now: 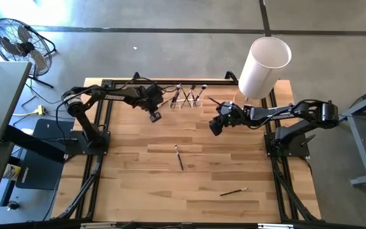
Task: Pick & Place Makeup Brushes
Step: Put the black eyeshadow brush into the transparent organizer
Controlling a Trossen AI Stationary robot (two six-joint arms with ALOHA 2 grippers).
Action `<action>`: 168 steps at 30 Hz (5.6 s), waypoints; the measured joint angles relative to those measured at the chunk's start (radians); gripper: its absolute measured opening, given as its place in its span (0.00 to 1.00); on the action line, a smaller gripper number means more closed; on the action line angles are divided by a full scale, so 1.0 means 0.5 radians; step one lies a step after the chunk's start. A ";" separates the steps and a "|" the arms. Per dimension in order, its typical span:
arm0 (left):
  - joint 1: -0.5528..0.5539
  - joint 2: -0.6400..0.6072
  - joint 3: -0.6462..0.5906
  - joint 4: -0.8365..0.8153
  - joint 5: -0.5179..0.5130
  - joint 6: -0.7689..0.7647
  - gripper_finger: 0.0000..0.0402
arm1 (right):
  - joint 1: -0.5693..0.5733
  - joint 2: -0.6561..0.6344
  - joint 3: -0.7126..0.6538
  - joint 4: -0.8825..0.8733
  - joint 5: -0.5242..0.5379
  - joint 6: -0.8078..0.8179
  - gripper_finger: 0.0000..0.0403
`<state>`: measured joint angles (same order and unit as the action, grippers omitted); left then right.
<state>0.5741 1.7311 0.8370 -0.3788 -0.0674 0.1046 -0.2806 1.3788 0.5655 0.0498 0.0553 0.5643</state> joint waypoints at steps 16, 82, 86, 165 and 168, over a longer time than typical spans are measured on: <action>-0.404 -0.453 -0.026 -0.782 0.247 -0.810 0.00 | 0.000 0.000 0.000 0.021 -0.173 -0.487 0.38; -1.059 -0.134 0.009 -0.529 -0.156 -1.584 0.32 | 0.157 0.000 0.047 0.353 0.093 -1.179 0.38; -0.976 -0.133 0.009 -0.527 -0.023 -1.580 0.32 | 0.157 0.000 0.047 0.341 0.091 -1.180 0.38; -0.572 0.086 1.351 -0.760 1.030 -1.548 0.00 | 0.641 0.327 0.509 0.466 1.221 -3.821 0.38; -0.572 0.085 1.351 -0.757 1.050 -1.544 0.00 | 0.640 0.327 0.509 0.433 1.187 -3.817 0.38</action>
<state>0.2878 1.7737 1.5124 -0.7575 0.4577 -0.6675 0.0395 1.5421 0.8200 0.2663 0.6487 -1.3441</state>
